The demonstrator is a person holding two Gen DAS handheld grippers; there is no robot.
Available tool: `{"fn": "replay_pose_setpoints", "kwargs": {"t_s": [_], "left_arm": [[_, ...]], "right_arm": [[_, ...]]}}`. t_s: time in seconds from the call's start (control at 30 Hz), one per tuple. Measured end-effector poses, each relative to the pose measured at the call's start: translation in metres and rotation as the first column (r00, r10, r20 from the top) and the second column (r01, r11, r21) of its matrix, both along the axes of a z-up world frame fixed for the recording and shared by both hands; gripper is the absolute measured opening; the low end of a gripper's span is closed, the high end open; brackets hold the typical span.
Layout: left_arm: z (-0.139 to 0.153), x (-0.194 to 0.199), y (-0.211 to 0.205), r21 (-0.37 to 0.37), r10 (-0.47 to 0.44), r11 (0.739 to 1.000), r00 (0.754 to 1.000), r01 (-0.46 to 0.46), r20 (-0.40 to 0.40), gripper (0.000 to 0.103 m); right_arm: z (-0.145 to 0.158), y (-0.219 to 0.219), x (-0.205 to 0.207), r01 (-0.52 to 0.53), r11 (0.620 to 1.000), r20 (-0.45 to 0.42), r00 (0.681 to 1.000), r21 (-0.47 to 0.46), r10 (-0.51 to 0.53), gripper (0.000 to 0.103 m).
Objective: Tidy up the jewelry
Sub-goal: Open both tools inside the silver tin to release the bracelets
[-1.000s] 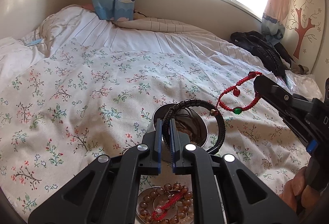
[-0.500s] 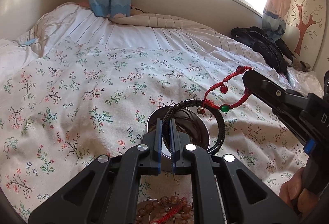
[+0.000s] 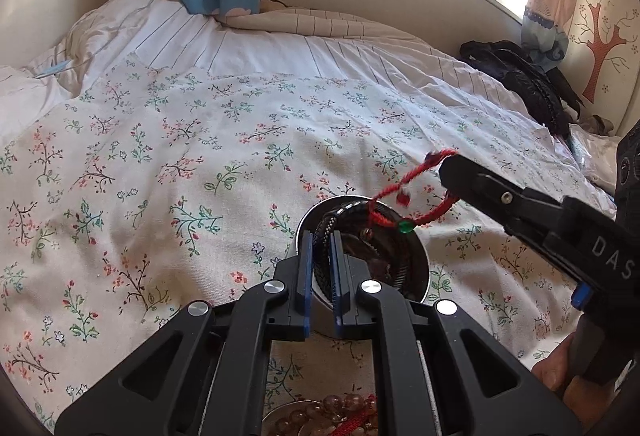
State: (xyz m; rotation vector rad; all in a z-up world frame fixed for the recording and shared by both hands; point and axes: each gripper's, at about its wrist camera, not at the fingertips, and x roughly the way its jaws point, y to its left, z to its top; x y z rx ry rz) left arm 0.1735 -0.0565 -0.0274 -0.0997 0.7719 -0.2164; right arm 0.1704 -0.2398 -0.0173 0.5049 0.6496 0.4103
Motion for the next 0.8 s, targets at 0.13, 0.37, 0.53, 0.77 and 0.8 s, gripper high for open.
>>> {"fn": "replay_pose_setpoints", "kwargs": {"t_s": [0.13, 0.37, 0.53, 0.77, 0.8], "left_arm": [[0.001, 0.000, 0.011, -0.019, 0.033, 0.999, 0.999, -0.033, 0.001, 0.009], [0.004, -0.002, 0.012, -0.005, 0.040, 0.999, 0.999, -0.040, 0.013, 0.009], [0.006, -0.005, 0.011, 0.015, 0.045, 0.999, 0.998, -0.046, 0.031, 0.022], [0.011, -0.009, 0.010, 0.036, 0.057, 0.998, 0.997, -0.059, 0.059, 0.040], [0.011, -0.010, 0.010, 0.039, 0.058, 0.997, 0.996, -0.060, 0.063, 0.043]], "right_arm": [[-0.001, -0.008, -0.002, 0.028, 0.999, 0.001, 1.000, 0.017, -0.028, 0.035], [0.000, -0.013, -0.001, 0.038, 0.999, -0.001, 0.999, 0.029, -0.038, 0.038], [0.000, -0.013, -0.002, 0.043, 0.999, 0.000, 0.999, 0.029, -0.043, 0.043], [-0.001, -0.013, -0.002, 0.042, 0.999, -0.001, 0.999, 0.026, -0.042, 0.047], [-0.001, -0.013, -0.002, 0.043, 0.999, -0.002, 0.999, 0.025, -0.042, 0.048]]}}
